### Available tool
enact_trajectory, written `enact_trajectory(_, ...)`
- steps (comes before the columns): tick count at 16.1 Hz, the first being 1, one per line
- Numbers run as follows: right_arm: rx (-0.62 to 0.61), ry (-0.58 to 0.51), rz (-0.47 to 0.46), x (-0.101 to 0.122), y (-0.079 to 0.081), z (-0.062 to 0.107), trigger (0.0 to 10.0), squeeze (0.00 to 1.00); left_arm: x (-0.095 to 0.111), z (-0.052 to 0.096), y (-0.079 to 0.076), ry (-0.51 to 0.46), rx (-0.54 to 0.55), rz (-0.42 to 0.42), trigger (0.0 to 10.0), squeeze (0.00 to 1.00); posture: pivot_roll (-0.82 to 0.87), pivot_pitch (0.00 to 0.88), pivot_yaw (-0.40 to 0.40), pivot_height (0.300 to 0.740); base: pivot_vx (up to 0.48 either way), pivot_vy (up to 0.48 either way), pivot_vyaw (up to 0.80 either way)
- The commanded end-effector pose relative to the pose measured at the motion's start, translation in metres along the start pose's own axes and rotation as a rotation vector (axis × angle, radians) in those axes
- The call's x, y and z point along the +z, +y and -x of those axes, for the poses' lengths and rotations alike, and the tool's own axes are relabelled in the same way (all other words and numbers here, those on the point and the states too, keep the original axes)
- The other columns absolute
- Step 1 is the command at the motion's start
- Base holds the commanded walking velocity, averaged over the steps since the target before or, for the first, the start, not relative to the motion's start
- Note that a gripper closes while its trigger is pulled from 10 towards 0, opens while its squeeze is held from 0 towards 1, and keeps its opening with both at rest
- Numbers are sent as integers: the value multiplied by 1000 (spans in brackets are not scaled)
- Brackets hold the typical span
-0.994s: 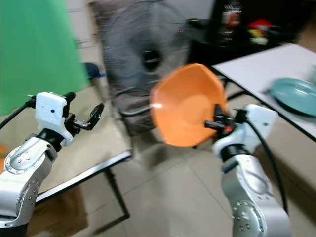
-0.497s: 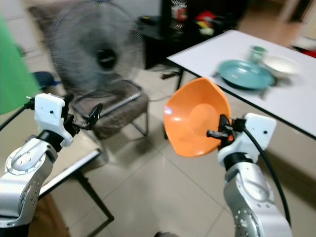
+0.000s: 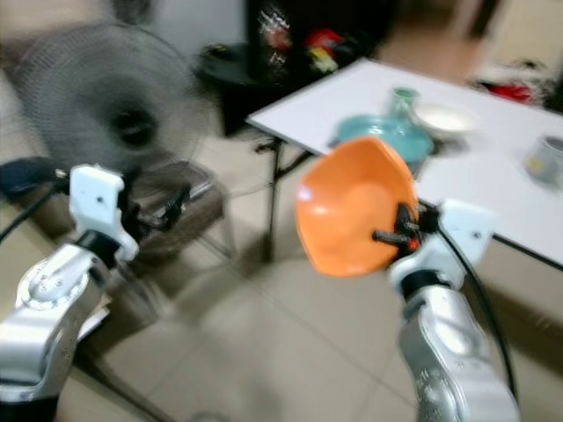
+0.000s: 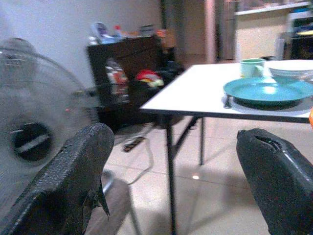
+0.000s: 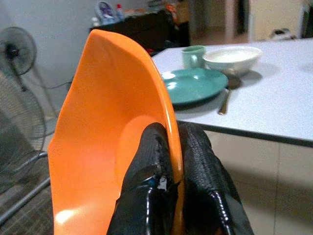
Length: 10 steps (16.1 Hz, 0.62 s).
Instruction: Setting the table
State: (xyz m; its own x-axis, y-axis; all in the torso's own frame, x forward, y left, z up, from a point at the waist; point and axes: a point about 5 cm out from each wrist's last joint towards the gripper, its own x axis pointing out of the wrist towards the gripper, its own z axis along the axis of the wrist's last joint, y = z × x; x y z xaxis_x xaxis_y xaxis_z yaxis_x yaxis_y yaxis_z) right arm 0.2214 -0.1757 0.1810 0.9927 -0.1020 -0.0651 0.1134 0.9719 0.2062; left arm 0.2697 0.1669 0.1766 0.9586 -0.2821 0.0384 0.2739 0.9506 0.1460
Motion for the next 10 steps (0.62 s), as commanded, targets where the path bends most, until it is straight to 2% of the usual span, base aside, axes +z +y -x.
enact_trajectory(1, -10, -36, 0, 6, -3, 2, 10000, 0, 4, -4, -6, -17, -33, 5, 10000, 0, -8, 0, -10, 740, 379, 0, -800)
enact_trajectory(10, -33, -42, -18, 10, -11, 4, 10000, 0, 4, -7, -12, -17, -85, 14, 10000, 0, -18, 0, 12, 740, 387, 0, -800)
